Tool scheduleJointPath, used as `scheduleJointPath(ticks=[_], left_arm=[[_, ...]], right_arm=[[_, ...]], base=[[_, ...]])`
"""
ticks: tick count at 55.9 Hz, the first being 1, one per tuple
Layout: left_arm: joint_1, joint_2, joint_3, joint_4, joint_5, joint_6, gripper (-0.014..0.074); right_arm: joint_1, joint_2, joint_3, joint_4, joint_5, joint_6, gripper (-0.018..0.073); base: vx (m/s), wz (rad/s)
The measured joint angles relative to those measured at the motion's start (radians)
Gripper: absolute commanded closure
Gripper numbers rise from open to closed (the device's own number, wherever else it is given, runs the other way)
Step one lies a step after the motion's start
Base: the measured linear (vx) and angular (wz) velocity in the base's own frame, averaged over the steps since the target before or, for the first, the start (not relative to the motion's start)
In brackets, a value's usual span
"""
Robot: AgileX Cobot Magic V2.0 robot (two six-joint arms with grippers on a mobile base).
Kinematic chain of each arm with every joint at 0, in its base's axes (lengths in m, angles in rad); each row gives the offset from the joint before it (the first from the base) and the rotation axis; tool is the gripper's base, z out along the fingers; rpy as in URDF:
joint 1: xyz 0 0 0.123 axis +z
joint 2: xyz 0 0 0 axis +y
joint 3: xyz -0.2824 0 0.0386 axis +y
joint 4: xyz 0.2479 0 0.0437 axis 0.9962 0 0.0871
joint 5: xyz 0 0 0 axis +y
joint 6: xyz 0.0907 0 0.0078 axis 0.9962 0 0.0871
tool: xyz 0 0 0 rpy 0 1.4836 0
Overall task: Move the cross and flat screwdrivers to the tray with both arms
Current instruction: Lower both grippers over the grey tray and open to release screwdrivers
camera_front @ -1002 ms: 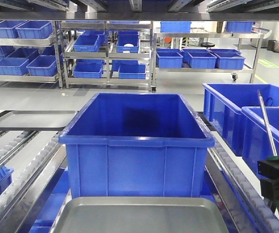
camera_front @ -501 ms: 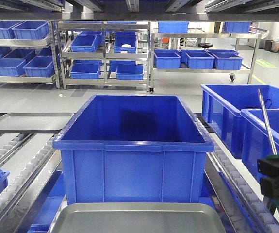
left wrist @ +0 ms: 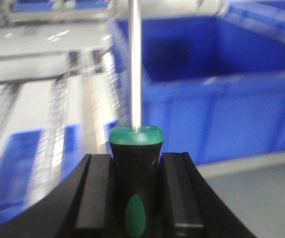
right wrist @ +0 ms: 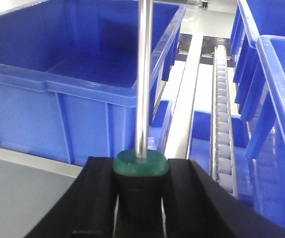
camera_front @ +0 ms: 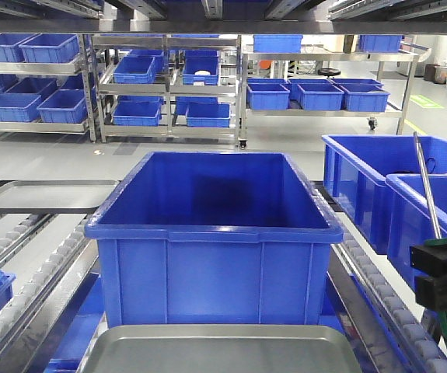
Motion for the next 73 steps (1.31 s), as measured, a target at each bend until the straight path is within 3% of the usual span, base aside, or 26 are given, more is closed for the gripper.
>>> scheduleJointPath(ticks=[8,17,25,36,46,61,73], left_arm=[[-0.046,0.075,0.000,-0.125,-0.096,0.049,0.0596],[-0.154,0.210,0.000,-0.256,-0.145,0.093,0.0592],[-0.243,0.321,0.000,-0.322,-0.160,0.096,0.0587],[-0.301,0.439,0.000,-0.390,-0.160,0.096,0.0542],[-0.308,0.499,0.000,-0.436,-0.124,0.096,0.0401],[-0.308,0.528,0.000,-0.440,-0.049,0.098,0.0102],[-0.308,0.524,0.000,-0.440,-0.054,0.100,0.0037]], right_arm=[[0.022,0.023,0.000,0.090,-0.002,-0.008,0.0567],[0.137,0.085,0.000,0.170,-0.002,-0.068,0.0567],[0.229,0.181,0.000,0.211,-0.002,-0.068,0.0565],[0.258,0.292,0.000,0.273,0.004,-0.064,0.0536],[0.260,0.345,0.000,0.294,0.078,-0.061,0.0414],[0.260,0.357,0.000,0.294,0.099,-0.060,0.0099],[0.260,0.355,0.000,0.293,0.076,-0.060,0.0022]], base=[[0.00,0.00],[0.00,0.00],[0.00,0.00],[0.00,0.00],[0.00,0.00],[0.00,0.00],[0.00,0.00]])
